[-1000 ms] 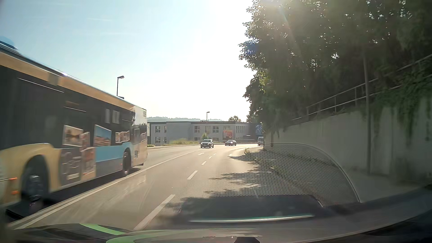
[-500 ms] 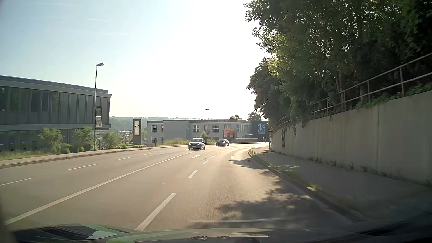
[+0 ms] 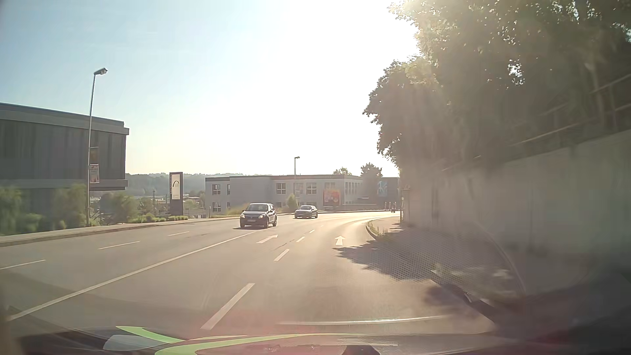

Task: Follow the waypoints while adhering to traffic rules and regulations

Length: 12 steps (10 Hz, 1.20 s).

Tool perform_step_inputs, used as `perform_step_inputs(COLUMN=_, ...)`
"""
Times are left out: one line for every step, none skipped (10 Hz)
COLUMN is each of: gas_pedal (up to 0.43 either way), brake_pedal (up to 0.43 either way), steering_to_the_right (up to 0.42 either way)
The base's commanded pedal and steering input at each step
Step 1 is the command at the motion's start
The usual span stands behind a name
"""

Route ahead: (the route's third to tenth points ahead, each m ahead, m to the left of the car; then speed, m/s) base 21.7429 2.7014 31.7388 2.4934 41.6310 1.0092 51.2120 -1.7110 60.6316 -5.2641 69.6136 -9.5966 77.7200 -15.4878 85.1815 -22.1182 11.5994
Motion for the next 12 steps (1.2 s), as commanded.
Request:
perform_step_inputs(gas_pedal=0.028, brake_pedal=0.000, steering_to_the_right=0.004)
perform_step_inputs(gas_pedal=0.028, brake_pedal=0.000, steering_to_the_right=0.004)
perform_step_inputs(gas_pedal=0.028, brake_pedal=0.000, steering_to_the_right=0.004)
perform_step_inputs(gas_pedal=0.028, brake_pedal=0.000, steering_to_the_right=0.004)
perform_step_inputs(gas_pedal=0.028, brake_pedal=0.000, steering_to_the_right=0.006)
perform_step_inputs(gas_pedal=0.028, brake_pedal=0.000, steering_to_the_right=0.007)
perform_step_inputs(gas_pedal=0.028, brake_pedal=0.000, steering_to_the_right=0.008)
perform_step_inputs(gas_pedal=0.028, brake_pedal=0.000, steering_to_the_right=0.009)
perform_step_inputs(gas_pedal=0.028, brake_pedal=0.000, steering_to_the_right=0.010)
perform_step_inputs(gas_pedal=0.028, brake_pedal=0.000, steering_to_the_right=0.010)
perform_step_inputs(gas_pedal=0.028, brake_pedal=0.000, steering_to_the_right=0.010)
perform_step_inputs(gas_pedal=0.028, brake_pedal=0.000, steering_to_the_right=0.009)
